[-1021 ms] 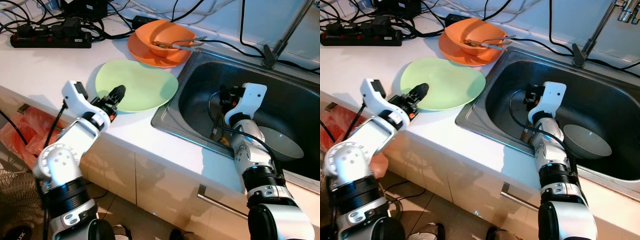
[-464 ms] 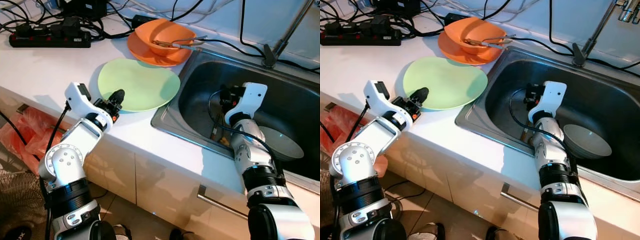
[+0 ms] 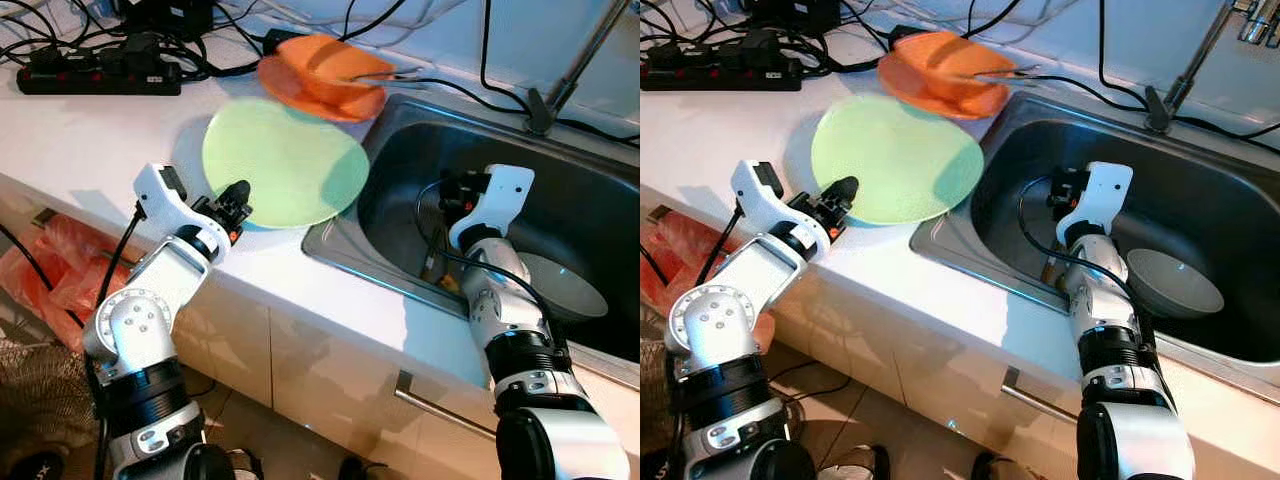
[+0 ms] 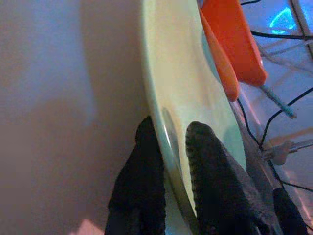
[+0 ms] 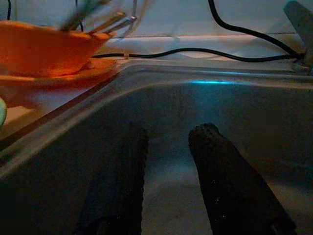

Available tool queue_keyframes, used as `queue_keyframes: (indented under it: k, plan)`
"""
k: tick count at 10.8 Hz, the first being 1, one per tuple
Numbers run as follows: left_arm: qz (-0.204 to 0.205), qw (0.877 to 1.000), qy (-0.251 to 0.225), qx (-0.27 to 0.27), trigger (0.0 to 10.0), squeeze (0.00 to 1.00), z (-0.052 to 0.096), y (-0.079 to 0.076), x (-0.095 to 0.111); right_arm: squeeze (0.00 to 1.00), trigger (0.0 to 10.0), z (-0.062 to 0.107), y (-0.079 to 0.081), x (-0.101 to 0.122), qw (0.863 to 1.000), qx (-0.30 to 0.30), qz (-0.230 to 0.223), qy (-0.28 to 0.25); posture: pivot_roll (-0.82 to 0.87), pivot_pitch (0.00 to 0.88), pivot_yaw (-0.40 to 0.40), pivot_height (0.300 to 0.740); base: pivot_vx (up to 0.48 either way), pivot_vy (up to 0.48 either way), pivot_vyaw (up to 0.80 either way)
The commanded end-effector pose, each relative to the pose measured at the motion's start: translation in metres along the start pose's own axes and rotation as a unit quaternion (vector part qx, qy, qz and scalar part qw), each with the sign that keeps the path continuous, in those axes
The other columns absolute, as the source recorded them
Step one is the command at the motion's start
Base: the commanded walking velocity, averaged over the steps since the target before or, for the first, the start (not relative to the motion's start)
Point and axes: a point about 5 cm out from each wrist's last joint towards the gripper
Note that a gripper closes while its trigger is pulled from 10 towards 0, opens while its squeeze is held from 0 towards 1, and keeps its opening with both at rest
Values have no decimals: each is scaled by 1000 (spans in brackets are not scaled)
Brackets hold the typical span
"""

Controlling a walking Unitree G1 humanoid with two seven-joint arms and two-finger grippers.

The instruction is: Kitchen organization

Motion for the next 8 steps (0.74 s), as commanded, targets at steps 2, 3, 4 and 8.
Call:
queue_keyframes:
  k: [2, 3, 4, 8]
  plan:
    - [3, 998, 59, -17, 0, 0, -4, -12, -28, 0, 10000, 2, 0, -7, 1000, 0, -2, 18, 84, 137, -57, 740, 0, 0, 0]
    - [2, 998, 61, -18, 0, 0, -3, -14, -31, 0, 10000, 2, 0, -7, 1000, 1, -2, 18, 85, 137, -58, 740, 0, 0, 0]
    - [-2, 998, 62, -17, 0, 0, -2, -15, -31, 0, 10000, 2, 0, -7, 1000, 2, -2, 18, 88, 138, -59, 740, 0, 0, 0]
    - [-12, 999, 52, 2, 10000, 0, 3, -11, -28, 0, 10000, 0, 2, -6, 1000, 10, -1, 18, 92, 133, -69, 740, 0, 0, 0]
Point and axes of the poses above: a point about 5 cm out from each wrist's last joint towards the gripper, its own z axis pointing back from the gripper into the wrist, its own x axis along the axis of the wrist's last joint, y = z × x, and after that the axes turned 9 degrees about z, right-handed
